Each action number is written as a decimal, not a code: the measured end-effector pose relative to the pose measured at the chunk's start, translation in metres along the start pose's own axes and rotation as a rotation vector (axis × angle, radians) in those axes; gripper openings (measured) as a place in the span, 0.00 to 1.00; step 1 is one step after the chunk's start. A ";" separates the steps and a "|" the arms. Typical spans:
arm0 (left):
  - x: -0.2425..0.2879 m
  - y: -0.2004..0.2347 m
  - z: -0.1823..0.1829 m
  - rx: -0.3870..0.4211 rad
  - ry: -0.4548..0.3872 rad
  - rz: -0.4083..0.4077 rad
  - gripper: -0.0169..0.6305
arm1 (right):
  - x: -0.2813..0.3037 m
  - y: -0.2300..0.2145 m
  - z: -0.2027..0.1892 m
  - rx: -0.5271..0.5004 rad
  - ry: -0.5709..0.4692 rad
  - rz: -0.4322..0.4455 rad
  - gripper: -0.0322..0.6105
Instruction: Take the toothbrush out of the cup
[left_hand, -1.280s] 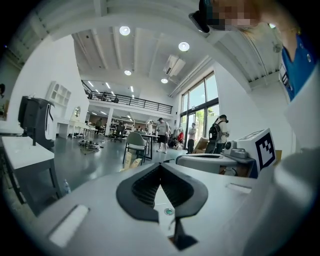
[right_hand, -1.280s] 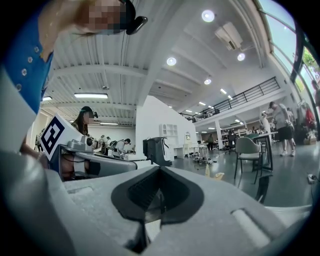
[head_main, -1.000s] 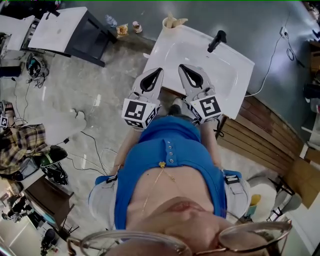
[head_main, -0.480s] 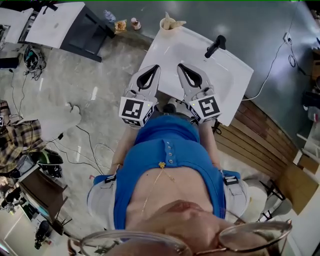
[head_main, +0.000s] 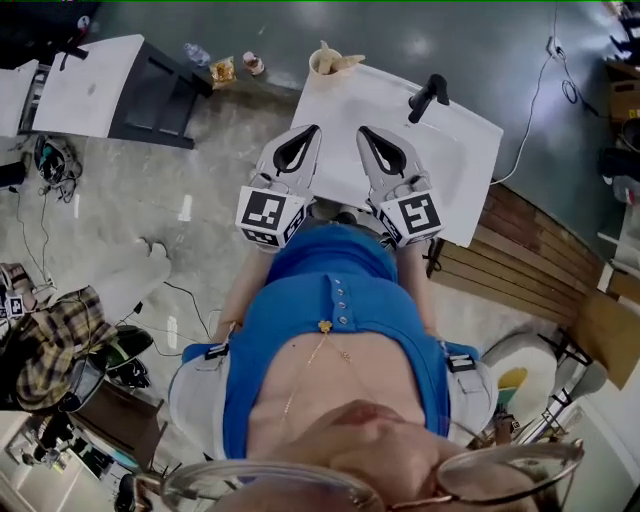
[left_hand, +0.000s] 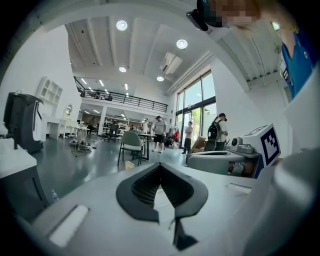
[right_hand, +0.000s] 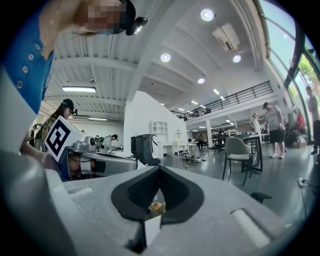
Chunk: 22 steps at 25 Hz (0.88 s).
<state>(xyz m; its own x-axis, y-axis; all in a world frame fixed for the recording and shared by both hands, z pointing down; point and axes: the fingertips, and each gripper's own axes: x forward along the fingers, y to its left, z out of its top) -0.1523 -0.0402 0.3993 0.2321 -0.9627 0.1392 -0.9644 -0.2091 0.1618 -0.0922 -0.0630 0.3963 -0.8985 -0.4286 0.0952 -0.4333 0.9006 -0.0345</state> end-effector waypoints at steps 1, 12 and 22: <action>0.004 0.004 0.003 0.003 0.001 -0.020 0.03 | 0.005 -0.001 0.001 0.002 0.002 -0.017 0.05; 0.024 0.043 0.007 -0.001 0.032 -0.205 0.03 | 0.053 -0.005 -0.006 0.015 0.038 -0.172 0.05; 0.030 0.091 -0.015 -0.031 0.078 -0.244 0.03 | 0.073 0.003 -0.018 0.039 0.066 -0.283 0.05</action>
<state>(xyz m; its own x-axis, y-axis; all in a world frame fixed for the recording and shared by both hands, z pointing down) -0.2308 -0.0851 0.4323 0.4677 -0.8679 0.1672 -0.8746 -0.4272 0.2291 -0.1582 -0.0904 0.4214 -0.7356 -0.6554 0.1714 -0.6695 0.7420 -0.0356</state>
